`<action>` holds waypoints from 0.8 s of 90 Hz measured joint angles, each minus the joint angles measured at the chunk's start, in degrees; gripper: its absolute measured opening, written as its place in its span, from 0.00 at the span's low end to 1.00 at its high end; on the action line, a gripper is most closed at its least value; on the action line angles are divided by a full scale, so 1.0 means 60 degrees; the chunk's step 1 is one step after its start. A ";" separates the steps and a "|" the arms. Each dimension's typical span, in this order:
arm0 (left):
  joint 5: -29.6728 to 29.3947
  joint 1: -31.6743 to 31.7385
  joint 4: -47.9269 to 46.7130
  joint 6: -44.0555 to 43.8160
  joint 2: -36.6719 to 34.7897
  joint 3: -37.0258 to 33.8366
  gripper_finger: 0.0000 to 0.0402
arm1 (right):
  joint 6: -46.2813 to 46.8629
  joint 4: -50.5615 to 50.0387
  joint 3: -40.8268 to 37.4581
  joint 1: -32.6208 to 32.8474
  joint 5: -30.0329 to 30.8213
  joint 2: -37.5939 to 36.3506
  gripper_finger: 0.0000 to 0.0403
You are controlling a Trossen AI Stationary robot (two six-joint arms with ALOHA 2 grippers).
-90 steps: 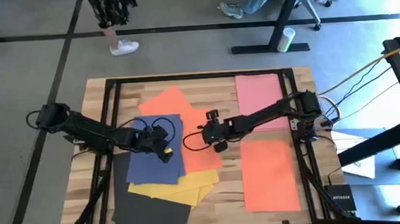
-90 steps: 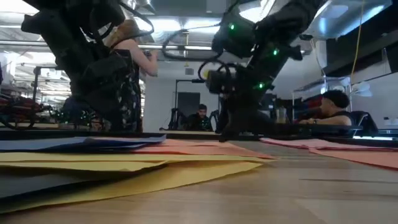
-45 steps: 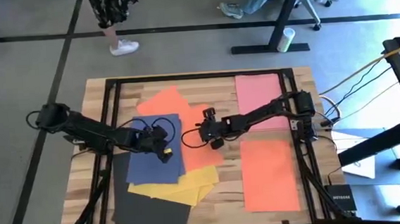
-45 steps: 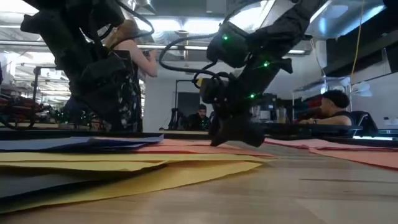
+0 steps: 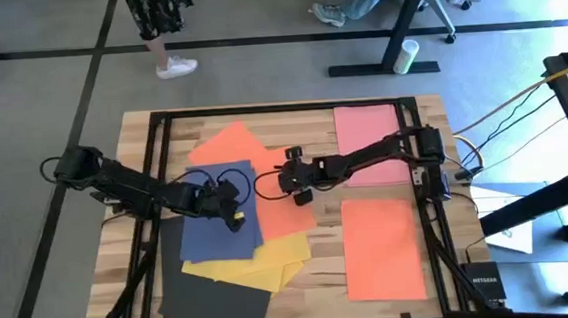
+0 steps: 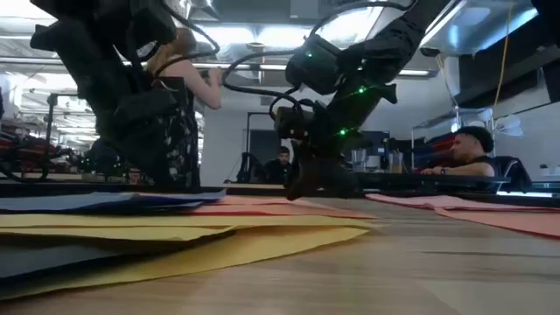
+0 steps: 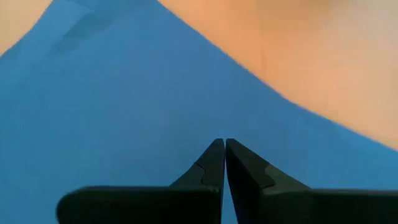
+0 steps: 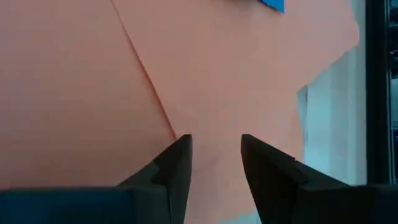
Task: Organize paper
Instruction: Stack the orange paper on top of the orange paper
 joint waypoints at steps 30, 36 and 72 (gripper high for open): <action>0.0324 0.0055 0.0209 0.0046 0.0528 0.0000 0.00 | -0.0261 -0.0843 0.0009 0.0260 0.0307 -0.0011 0.28; 0.0321 0.0094 0.0350 0.0083 0.0637 0.0000 0.00 | -0.0271 -0.0621 0.0009 0.0208 0.0239 0.0058 0.28; 0.0270 0.0124 0.1333 0.0377 0.1299 0.0029 0.00 | -0.0458 0.0187 0.0067 -0.0053 0.0093 0.0397 0.28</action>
